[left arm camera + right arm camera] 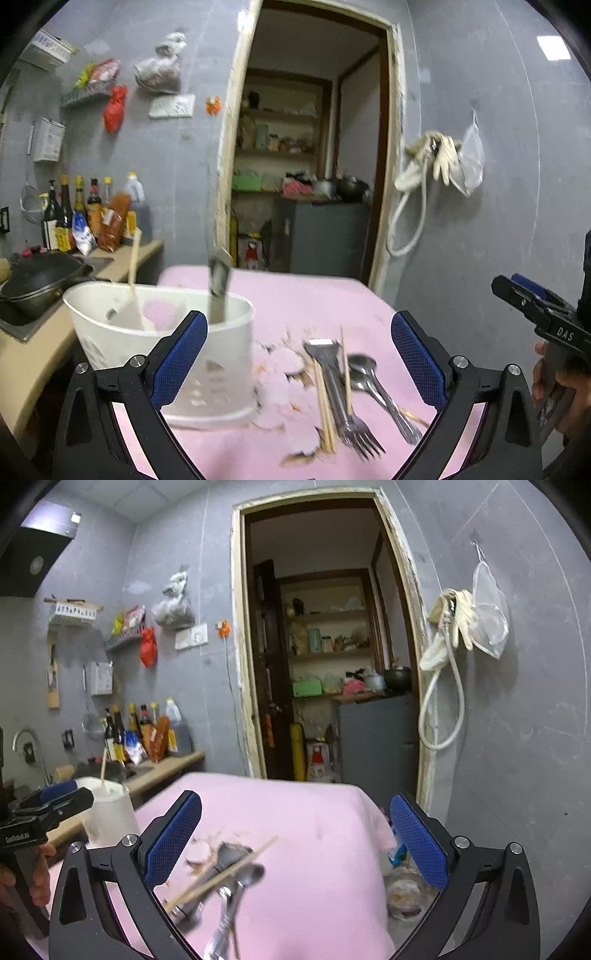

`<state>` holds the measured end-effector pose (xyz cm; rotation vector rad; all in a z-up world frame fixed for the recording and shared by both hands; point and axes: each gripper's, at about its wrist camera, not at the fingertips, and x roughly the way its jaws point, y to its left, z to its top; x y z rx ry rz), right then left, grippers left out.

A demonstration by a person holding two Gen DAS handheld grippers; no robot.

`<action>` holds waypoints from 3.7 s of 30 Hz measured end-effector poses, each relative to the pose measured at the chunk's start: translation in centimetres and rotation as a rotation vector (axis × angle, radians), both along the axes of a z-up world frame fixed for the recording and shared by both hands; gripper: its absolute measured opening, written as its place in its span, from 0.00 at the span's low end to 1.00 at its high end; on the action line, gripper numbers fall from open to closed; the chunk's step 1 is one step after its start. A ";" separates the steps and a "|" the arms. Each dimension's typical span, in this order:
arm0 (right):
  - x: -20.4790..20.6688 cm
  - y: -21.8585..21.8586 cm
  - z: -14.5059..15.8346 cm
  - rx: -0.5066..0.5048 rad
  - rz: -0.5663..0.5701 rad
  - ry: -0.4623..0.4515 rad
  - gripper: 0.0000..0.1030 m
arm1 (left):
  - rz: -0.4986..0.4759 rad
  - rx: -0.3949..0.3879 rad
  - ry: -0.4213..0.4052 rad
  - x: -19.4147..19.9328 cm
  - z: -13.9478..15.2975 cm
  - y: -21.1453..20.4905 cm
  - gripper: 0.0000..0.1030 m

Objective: Organize utensils
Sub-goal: 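Move both tools back down to the utensil pile, then grip another wooden chopstick with the left tool while the right tool grips a round steel spoon, then lift the chopstick with the left tool while the right tool lifts the spoon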

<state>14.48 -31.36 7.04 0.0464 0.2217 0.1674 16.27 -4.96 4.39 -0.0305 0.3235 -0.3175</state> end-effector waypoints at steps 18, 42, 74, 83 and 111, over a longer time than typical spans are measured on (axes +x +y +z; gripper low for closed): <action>2.3 -0.1 -5.0 -0.068 0.076 0.245 1.00 | -0.013 0.115 0.310 2.6 -5.8 -2.9 0.94; 8.8 3.6 -8.9 -0.107 0.211 0.575 0.70 | -0.063 0.096 0.609 7.0 -9.5 -3.0 0.24; 10.8 6.7 -10.1 -0.296 0.211 0.625 0.36 | -0.125 0.232 0.616 9.5 -10.4 -6.8 0.05; 9.2 6.3 -9.7 -0.272 0.251 0.614 0.08 | -0.088 0.128 0.636 8.2 -10.0 -5.0 0.02; 11.0 5.2 -9.8 -0.313 0.251 0.637 0.46 | -0.077 0.262 0.669 8.1 -9.1 -4.8 0.04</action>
